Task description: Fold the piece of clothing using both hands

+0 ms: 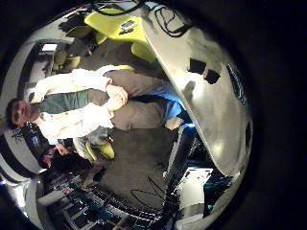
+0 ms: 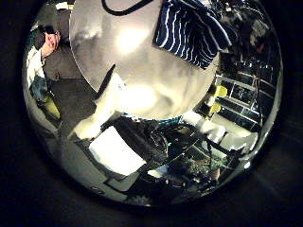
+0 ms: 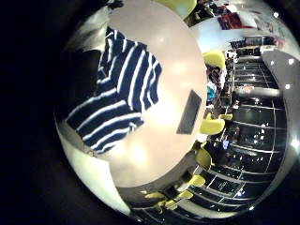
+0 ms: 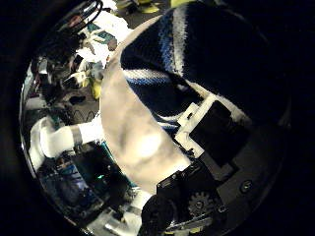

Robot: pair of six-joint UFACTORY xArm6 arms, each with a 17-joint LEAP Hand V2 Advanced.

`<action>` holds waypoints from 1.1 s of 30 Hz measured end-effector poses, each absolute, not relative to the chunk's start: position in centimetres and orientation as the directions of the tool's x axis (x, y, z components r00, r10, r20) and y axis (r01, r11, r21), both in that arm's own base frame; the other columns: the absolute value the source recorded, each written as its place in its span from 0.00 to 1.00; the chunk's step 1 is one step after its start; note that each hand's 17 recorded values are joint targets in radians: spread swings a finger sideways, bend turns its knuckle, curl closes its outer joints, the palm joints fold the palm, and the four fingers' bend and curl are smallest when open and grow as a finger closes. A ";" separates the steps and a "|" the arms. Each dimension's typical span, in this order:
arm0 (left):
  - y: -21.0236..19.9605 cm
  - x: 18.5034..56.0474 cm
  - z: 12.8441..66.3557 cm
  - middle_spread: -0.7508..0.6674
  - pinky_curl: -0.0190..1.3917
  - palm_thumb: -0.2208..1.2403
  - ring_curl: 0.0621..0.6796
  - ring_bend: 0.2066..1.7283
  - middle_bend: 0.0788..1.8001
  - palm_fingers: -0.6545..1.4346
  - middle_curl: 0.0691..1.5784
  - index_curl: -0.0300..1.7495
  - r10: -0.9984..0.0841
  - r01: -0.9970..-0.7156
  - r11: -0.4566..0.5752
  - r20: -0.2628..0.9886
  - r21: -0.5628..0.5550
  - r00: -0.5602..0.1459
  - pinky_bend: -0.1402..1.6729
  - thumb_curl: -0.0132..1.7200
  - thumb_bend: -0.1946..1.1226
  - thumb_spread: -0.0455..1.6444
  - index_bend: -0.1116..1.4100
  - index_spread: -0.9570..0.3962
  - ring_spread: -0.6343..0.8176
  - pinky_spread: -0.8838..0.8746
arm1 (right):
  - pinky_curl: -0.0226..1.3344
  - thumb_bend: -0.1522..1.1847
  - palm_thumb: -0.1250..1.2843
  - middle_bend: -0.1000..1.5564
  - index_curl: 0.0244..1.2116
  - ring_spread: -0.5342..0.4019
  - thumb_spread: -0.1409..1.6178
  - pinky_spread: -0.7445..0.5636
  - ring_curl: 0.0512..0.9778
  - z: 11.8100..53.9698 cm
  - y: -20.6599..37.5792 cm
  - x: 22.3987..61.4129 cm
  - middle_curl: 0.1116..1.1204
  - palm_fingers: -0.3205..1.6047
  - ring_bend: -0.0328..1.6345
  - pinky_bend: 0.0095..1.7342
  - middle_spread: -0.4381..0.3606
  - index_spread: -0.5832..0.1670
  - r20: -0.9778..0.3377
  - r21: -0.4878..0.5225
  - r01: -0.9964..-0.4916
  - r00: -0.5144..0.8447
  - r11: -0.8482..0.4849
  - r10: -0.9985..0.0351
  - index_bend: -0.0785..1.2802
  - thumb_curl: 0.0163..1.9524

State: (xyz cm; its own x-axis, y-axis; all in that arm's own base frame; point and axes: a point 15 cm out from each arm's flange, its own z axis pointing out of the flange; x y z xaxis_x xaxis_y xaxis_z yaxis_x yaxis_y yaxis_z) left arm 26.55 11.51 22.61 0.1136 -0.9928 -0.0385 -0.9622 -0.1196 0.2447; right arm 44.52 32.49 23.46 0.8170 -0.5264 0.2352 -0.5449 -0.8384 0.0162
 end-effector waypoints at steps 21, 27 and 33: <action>9.7 26.4 24.0 0.54 0.41 0.57 0.36 0.41 0.06 0.47 0.21 0.26 -0.994 -0.966 -0.106 -0.048 0.234 0.097 0.44 0.22 0.14 0.75 0.19 0.61 0.35 0.34 | 0.55 0.06 0.35 0.23 0.29 0.72 0.66 0.81 0.38 38.5 23.0 48.5 0.32 0.14 0.53 0.53 0.54 0.20 0.159 -0.349 -0.658 0.660 -0.668 -0.734 0.15 0.20; 8.1 26.6 24.9 0.54 0.41 0.58 0.36 0.42 0.06 0.47 0.21 0.27 -0.995 -0.963 -0.095 -0.055 0.254 0.084 0.44 0.23 0.14 0.75 0.20 0.62 0.35 0.34 | 0.49 0.09 0.31 0.25 0.26 0.74 0.65 0.89 0.34 40.1 16.7 46.3 0.30 0.20 0.52 0.48 0.54 0.21 0.045 -0.303 -0.743 0.614 -0.597 -0.788 0.18 0.18; 6.4 26.9 25.3 0.54 0.41 0.58 0.36 0.42 0.06 0.47 0.21 0.27 -0.995 -0.955 -0.091 -0.055 0.284 0.079 0.44 0.23 0.14 0.75 0.20 0.62 0.35 0.34 | 0.42 0.16 0.48 0.33 0.30 0.67 0.74 0.91 0.28 39.7 9.8 42.5 0.31 0.30 0.47 0.36 0.43 0.23 -0.021 -0.154 -0.841 0.528 -0.519 -0.849 0.28 0.19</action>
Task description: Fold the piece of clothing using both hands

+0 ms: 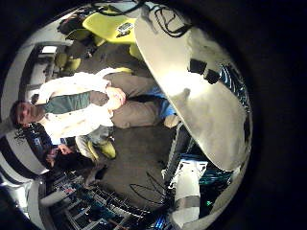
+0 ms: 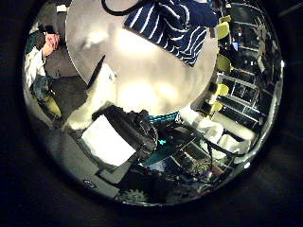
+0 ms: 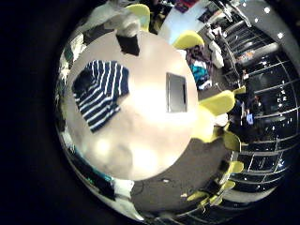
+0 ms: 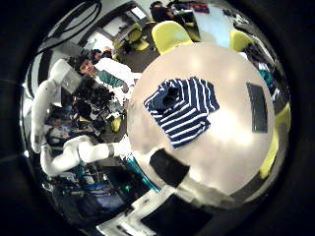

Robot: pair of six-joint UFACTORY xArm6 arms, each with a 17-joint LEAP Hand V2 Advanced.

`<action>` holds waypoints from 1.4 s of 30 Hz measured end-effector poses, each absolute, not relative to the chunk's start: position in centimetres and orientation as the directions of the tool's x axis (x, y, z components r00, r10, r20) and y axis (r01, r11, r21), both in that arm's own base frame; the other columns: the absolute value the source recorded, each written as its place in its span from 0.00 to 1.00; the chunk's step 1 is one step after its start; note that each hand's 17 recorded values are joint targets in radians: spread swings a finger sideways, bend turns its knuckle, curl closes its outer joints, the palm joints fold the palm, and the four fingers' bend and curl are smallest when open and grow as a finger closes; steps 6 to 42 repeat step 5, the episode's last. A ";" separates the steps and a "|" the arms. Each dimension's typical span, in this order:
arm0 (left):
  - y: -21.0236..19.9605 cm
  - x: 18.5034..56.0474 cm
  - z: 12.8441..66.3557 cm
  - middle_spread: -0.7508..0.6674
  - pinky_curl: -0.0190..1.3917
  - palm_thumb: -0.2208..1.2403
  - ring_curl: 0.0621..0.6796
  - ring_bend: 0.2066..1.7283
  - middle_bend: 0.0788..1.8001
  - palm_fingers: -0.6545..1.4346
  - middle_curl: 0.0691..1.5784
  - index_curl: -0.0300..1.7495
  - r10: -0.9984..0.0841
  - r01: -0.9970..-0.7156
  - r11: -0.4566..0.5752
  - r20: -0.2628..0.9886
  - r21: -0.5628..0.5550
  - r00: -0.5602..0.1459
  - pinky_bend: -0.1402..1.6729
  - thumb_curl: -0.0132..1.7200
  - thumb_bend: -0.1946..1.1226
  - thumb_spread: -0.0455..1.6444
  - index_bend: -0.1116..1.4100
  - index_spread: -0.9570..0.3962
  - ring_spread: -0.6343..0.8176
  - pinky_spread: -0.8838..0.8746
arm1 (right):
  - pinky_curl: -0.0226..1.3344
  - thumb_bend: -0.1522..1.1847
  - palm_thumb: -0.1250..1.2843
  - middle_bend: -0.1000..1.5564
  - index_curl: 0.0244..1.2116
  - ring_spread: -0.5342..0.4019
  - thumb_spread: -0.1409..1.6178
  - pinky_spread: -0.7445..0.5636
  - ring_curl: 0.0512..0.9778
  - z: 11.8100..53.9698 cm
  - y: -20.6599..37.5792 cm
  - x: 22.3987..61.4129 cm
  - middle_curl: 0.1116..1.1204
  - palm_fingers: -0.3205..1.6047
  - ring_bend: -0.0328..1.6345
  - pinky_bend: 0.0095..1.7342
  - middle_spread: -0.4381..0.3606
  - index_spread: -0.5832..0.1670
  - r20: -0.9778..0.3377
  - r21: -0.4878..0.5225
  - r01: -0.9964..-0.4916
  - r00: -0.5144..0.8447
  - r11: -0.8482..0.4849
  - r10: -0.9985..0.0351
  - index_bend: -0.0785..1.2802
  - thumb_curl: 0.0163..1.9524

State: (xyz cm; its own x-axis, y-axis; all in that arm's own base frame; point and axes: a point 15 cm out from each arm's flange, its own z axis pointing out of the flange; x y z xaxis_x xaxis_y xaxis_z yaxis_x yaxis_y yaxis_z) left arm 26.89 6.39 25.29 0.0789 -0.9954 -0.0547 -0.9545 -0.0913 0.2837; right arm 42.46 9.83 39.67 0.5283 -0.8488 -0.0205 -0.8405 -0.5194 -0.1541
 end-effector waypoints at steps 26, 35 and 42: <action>5.5 26.3 26.2 0.55 0.41 0.58 0.37 0.42 0.06 0.47 0.21 0.27 -0.996 -0.948 -0.084 -0.053 0.308 0.072 0.44 0.23 0.14 0.75 0.20 0.63 0.35 0.34 | 0.38 0.17 0.54 0.36 0.31 0.59 0.79 0.86 0.27 38.3 8.0 40.5 0.32 0.36 0.48 0.30 0.37 0.24 -0.045 -0.094 -0.866 0.497 -0.492 -0.866 0.29 0.19; 5.5 26.3 26.2 0.55 0.41 0.58 0.37 0.42 0.06 0.47 0.21 0.27 -0.996 -0.948 -0.084 -0.053 0.308 0.072 0.44 0.23 0.14 0.75 0.20 0.63 0.35 0.34 | 0.38 0.17 0.54 0.36 0.31 0.59 0.79 0.86 0.27 38.3 8.0 40.5 0.32 0.36 0.48 0.30 0.37 0.24 -0.045 -0.094 -0.866 0.497 -0.492 -0.866 0.29 0.19; 5.5 26.3 26.2 0.55 0.41 0.58 0.37 0.42 0.06 0.47 0.21 0.27 -0.996 -0.948 -0.084 -0.053 0.308 0.072 0.44 0.23 0.14 0.75 0.20 0.63 0.35 0.34 | 0.38 0.17 0.54 0.36 0.31 0.59 0.79 0.86 0.27 38.3 8.0 40.5 0.32 0.36 0.48 0.30 0.37 0.24 -0.045 -0.094 -0.866 0.497 -0.492 -0.866 0.29 0.19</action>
